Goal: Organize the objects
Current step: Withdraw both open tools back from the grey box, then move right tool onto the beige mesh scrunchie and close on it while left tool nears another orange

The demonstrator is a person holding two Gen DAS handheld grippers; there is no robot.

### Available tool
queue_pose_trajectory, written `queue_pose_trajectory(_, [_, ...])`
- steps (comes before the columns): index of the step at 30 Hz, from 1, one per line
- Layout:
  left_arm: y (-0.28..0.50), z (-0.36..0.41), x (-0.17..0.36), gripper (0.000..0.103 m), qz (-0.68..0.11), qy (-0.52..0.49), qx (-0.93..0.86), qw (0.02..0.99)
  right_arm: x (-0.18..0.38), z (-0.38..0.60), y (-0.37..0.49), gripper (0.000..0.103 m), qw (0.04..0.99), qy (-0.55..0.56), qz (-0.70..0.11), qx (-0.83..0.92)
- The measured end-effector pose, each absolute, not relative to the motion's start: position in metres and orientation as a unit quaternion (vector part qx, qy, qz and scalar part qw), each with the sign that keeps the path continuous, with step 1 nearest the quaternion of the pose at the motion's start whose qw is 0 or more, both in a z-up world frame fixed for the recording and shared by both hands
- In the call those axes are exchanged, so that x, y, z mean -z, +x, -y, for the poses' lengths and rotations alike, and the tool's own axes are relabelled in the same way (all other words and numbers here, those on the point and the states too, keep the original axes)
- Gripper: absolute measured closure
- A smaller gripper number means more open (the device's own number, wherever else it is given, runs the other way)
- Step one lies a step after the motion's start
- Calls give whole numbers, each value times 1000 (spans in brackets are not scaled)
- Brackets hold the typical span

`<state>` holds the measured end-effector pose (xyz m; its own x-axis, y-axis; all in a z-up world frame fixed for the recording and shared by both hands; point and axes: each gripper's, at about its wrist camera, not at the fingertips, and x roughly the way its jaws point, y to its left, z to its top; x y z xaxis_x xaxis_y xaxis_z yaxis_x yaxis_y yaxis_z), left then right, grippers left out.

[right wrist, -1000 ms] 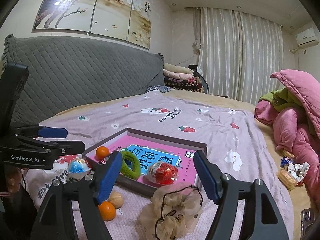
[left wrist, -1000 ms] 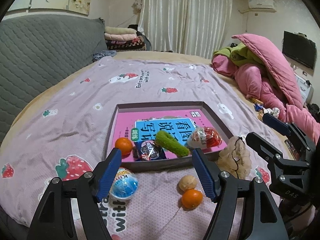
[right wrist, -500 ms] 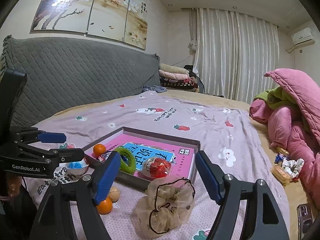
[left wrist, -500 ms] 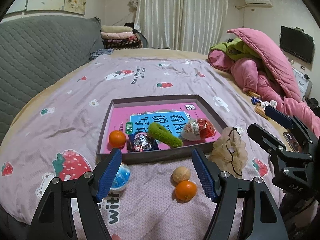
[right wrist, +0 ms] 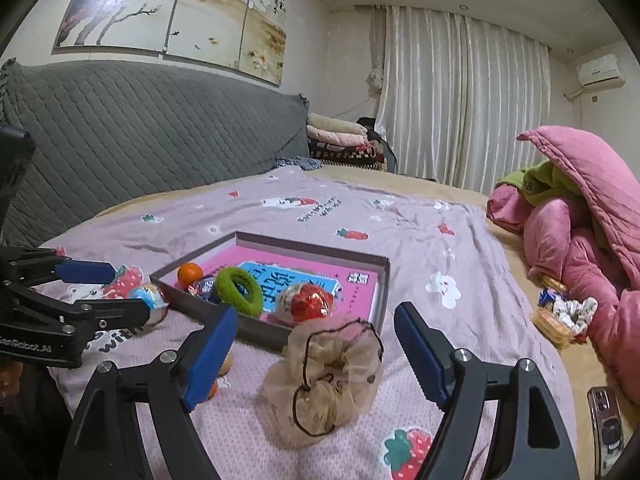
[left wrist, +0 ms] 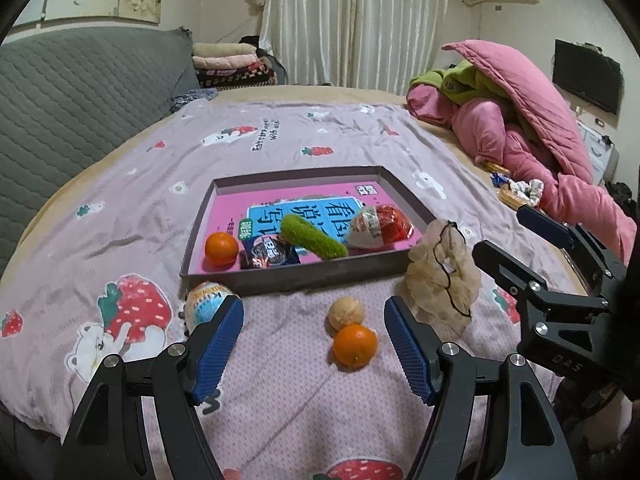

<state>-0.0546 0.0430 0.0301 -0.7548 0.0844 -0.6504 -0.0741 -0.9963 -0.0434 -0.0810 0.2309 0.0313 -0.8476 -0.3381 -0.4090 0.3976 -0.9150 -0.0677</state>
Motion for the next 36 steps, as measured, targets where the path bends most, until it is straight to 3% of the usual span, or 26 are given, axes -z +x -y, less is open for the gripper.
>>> queue_pose_trajectory(36, [-50,-64,24,29,4,-413,-907,82,14,-238,-87,22,138,291,-78,944])
